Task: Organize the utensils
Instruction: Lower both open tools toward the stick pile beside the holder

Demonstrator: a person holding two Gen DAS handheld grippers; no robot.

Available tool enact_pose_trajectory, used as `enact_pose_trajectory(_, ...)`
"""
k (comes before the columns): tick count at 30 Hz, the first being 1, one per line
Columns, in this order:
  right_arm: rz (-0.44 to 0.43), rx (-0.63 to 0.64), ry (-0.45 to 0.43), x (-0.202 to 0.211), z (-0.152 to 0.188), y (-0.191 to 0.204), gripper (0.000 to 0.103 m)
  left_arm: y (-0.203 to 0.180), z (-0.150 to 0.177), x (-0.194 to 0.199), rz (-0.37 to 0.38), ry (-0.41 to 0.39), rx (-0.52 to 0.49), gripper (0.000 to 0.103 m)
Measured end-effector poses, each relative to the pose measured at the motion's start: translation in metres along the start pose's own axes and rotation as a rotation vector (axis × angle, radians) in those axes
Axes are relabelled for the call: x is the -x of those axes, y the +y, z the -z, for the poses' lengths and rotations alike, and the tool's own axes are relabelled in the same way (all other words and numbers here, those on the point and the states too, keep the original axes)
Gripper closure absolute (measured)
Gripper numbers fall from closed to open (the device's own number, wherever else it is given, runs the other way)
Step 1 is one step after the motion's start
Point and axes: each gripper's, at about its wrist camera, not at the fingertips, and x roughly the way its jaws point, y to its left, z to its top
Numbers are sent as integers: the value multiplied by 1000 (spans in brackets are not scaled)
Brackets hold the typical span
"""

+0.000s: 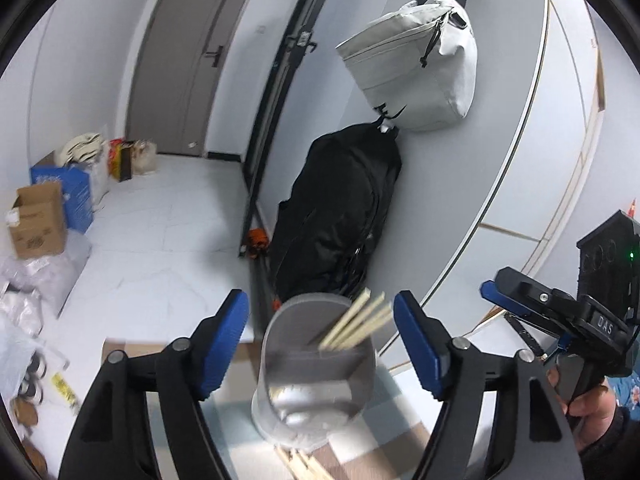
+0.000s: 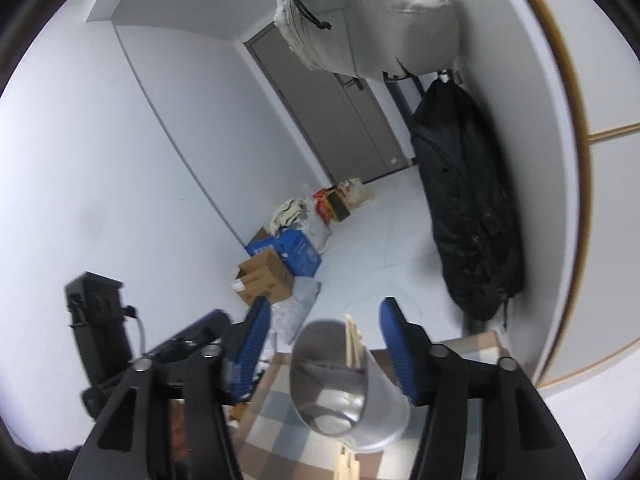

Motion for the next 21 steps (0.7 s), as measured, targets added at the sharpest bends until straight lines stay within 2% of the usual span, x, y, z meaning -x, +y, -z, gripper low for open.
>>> enact_pose_trajectory(5,12,19,10,12,24,-2,22,-1,28,6,-89,58,28,24)
enact_pose_trajectory(7,9,34,31,12,34,-1,14,-4,39,3,-120,88,27,23)
enact_pose_trajectory(10,15,65,68,10,49,1,10,-11,57,0,-184,88,10,23)
enact_pose_trajectory(14,25,75,118,7,72,-1,6,-8,75,-9,-238,132,42,23)
enact_pose_trajectory(17,45,84,156,4,85,-3,5,1,92,-16,-296,175,62,23)
enact_pose_trajectory(21,50,77,171,3,91,-7,3,18,109,-38,-354,279,87,23)
